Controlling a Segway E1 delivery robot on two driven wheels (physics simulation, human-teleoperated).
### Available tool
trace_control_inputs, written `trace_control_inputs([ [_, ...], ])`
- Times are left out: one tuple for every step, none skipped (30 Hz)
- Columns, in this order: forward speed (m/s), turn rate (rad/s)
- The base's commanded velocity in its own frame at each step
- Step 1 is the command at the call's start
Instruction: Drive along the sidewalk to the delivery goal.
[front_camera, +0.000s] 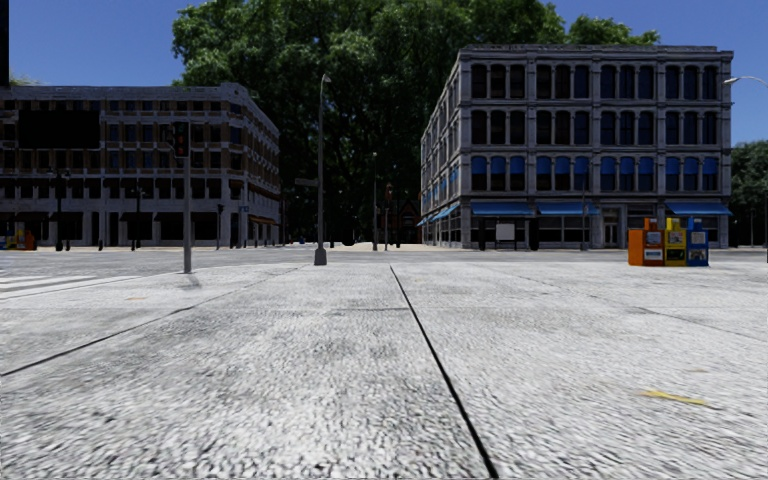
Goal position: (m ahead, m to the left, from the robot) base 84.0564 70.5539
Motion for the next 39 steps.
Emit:
trace_control_inputs([
  [2.00, 0.57],
  [2.00, 0.57],
  [2.00, 0.57],
  [2.00, 0.57],
  [2.00, 0.57],
  [2.00, 0.57],
  [2.00, 0.57],
  [2.00, 0.57],
  [2.00, 0.57],
  [2.00, 0.57],
  [2.00, 0.57],
  [2.00, 0.57],
  [2.00, 0.55],
  [2.00, 0.52],
  [2.00, 0.52],
  [2.00, 0.46],
  [2.00, 0.00],
  [2.00, 0.00],
  [2.00, 0.00],
  [2.00, 0.00],
  [2.00, 0.00],
  [2.00, 0.00],
  [2.00, 0.00],
  [2.00, 0.00],
  [2.00, 0.00],
  [2.00, 0.00],
  [2.00, 0.00],
  [2.00, 0.00],
  [2.00, 0.00],
  [2.00, 0.00],
  [2.00, 0.00],
  [2.00, 0.02],
  [2.00, 0.14],
  [2.00, 0.14],
  [2.00, 0.23],
  [2.00, 0.34],
  [2.00, 0.45],
  [2.00, 0.45],
  [2.00, 0.55],
])
